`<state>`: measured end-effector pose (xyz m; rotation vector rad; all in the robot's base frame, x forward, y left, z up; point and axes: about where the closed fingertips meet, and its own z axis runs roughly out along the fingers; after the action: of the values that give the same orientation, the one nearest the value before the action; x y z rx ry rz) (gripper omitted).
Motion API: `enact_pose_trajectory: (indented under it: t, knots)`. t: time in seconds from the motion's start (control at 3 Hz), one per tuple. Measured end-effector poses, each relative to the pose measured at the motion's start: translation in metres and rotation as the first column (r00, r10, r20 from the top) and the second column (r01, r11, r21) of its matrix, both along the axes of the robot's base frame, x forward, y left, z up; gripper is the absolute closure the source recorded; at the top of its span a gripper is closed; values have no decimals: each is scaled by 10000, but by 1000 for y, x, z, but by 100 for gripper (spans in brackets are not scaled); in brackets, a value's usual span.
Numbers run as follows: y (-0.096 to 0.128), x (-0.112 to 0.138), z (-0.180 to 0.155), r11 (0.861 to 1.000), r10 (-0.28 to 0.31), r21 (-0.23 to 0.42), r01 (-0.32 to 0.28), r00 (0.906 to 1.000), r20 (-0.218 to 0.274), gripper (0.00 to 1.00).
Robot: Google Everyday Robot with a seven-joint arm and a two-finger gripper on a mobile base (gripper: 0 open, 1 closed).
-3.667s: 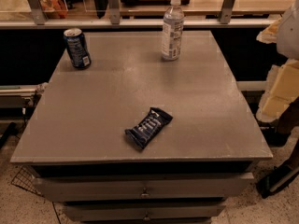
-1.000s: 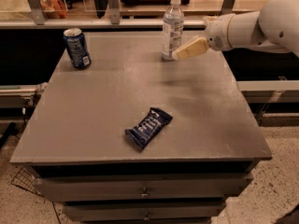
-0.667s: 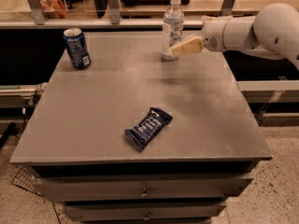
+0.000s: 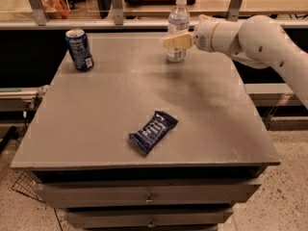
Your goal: Move blue plastic bottle near rxbar blueberry
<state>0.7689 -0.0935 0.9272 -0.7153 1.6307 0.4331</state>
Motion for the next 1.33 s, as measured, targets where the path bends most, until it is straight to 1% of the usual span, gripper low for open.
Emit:
enact_pose_trajectory:
  t: [0.33,0.67,1.0,1.33]
  knots:
    - [12,13,0,9991,-242,338,237,9996,132,15]
    - [11,18,2,9973,-563,479,550,9981,260,38]
    - [7,17,3,9952,-804,588,781,9961,376,62]
    - [0,8,16,9911,-932,1002,871,9939,583,85]
